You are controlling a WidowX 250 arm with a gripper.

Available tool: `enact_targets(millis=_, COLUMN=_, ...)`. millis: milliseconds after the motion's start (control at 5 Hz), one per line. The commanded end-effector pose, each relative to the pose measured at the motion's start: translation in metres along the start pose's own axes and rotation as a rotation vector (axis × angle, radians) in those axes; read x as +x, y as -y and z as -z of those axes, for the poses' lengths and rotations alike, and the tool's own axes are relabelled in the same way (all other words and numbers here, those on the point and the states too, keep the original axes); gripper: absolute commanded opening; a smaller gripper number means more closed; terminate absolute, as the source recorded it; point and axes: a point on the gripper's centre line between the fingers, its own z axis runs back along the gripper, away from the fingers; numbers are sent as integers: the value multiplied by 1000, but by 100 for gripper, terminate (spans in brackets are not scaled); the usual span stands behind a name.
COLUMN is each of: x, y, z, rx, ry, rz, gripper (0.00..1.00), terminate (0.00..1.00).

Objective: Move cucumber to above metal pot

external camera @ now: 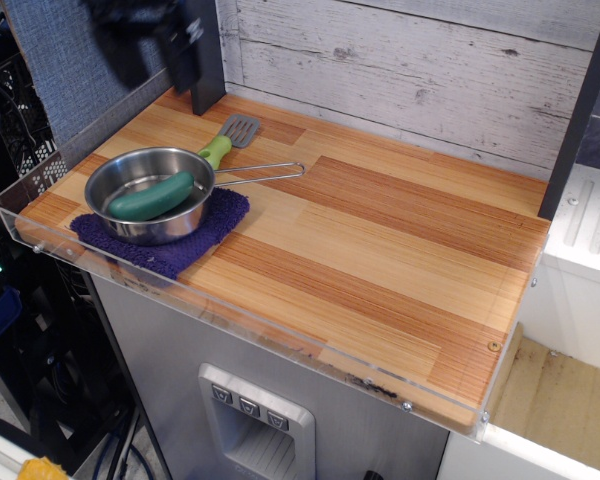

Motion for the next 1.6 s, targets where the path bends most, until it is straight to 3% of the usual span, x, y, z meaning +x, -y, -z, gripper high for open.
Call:
enact_targets(millis=0, x=-30, y=1, z=-17, rx=164, ry=49, rz=-2, gripper=100, terminate=0)
enact_targets(millis=1400, x=-51, y=5, z=52, rx=200, ry=-88, rz=27, gripper=100, terminate=0)
